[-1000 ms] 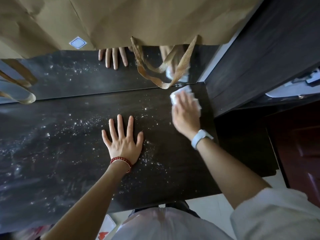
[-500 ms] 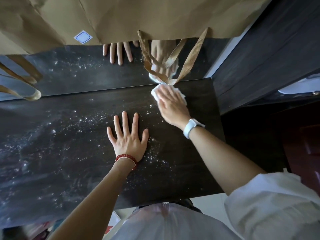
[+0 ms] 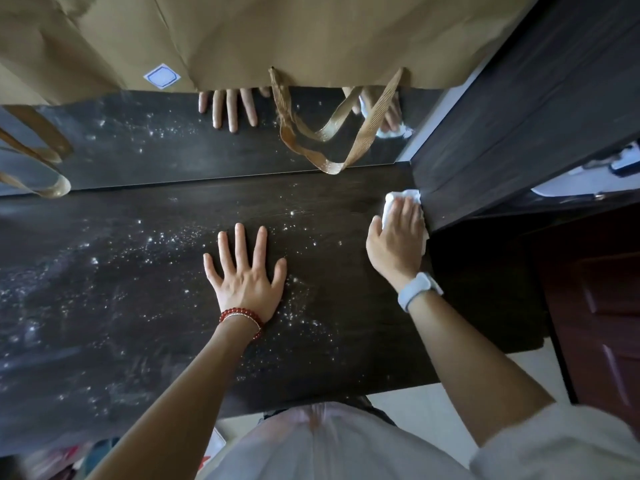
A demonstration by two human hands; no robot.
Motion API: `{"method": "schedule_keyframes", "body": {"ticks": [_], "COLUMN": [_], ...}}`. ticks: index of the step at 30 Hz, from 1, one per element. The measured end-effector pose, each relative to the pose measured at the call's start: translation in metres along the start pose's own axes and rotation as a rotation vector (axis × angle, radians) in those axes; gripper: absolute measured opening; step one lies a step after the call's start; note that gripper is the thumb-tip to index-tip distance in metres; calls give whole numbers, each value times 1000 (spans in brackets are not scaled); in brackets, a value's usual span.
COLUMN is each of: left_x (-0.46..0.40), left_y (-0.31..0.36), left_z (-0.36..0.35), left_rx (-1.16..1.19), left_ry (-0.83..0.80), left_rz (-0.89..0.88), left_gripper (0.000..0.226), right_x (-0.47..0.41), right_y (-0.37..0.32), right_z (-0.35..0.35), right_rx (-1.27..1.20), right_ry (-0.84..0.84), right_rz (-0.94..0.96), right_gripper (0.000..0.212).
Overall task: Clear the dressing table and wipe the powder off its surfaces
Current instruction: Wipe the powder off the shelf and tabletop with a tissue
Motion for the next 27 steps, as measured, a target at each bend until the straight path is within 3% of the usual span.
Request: {"method": "schedule_keyframes", "body": {"ticks": [5,10,14,19,22,25,27], "left_x": [1,0,0,0,1,0,0], "left_y": [-1,-2,-1,0,-1,-2,-3], "left_z": [0,-1,0,1,0,-3,-4], "left_rx": [11,-5,-5,-5,-8,-6,16], "left_ry": [9,-6,-19,8,13,-5,-19], "left_rz": [4,7,5,1,-1,-1,4], "left_gripper": [62,62,62,62,61,60,56], "right_x": [-19,-64,-42,25,5,-7,29], "right_y": [-4,-20,-12,11,-2,-34,-49], "right_z": [1,-9,1,-9,-21,-31,-31], "right_rx": [5,2,-61,47,54,44,11], "right_ry": [-1,-52,2,-48,-71,-116,-163], "right_rz": [76,34,139,233,226,348,537], "right_gripper": [52,49,44,53,52,51,50]}}
Point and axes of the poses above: each hand's wrist, its own x-axis away from the middle knuckle, its own z-axis out of the back of the hand, y = z × x, the point moved 8 cm from there along -x, towards the middle knuckle, and after that the axes turned 9 degrees about y, right-handed, at the moved point
